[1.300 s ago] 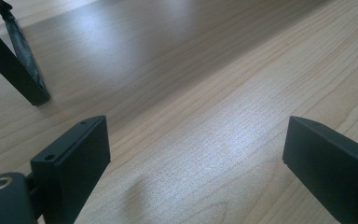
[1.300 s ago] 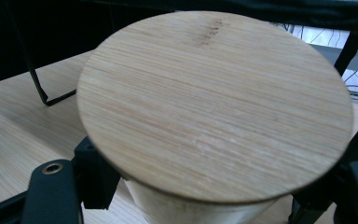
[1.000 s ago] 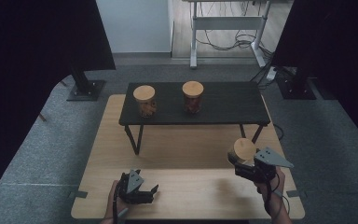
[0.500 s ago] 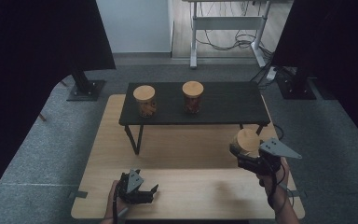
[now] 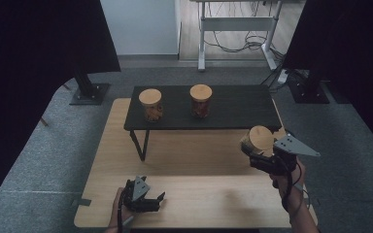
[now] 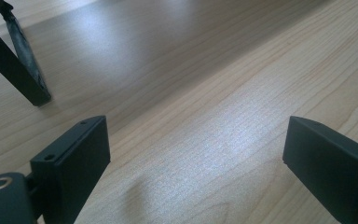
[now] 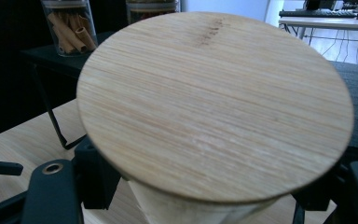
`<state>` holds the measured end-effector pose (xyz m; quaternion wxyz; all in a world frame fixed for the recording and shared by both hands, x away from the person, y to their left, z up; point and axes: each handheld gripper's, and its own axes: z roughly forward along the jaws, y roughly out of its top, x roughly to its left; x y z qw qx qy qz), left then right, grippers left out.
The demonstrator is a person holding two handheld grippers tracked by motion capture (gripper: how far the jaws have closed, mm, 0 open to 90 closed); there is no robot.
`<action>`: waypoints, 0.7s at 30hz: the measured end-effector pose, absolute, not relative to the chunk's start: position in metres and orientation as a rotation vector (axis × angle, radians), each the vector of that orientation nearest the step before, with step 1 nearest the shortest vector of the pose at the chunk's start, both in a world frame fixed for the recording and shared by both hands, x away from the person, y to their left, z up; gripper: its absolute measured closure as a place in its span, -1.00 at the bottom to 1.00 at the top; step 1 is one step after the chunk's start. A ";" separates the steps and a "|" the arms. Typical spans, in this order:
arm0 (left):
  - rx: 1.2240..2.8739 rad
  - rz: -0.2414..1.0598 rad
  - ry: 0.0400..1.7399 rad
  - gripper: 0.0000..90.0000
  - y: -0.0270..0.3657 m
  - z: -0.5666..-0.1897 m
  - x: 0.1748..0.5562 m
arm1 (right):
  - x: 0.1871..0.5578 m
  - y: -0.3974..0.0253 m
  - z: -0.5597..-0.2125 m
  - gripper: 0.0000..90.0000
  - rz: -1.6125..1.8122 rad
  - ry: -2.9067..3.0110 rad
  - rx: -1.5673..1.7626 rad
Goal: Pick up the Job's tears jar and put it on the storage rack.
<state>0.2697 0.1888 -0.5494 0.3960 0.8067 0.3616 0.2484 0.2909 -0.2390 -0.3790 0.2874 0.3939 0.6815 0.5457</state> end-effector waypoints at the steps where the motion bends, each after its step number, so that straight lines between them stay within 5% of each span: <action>1: 2.043 0.632 0.917 -0.84 0.189 -0.549 0.270 | 0.291 -0.238 -0.378 -0.45 1.454 1.821 1.046; 21: 2.046 0.637 0.913 -0.84 0.188 -0.549 0.269 | 0.298 -0.224 -0.373 -0.45 1.449 1.837 1.019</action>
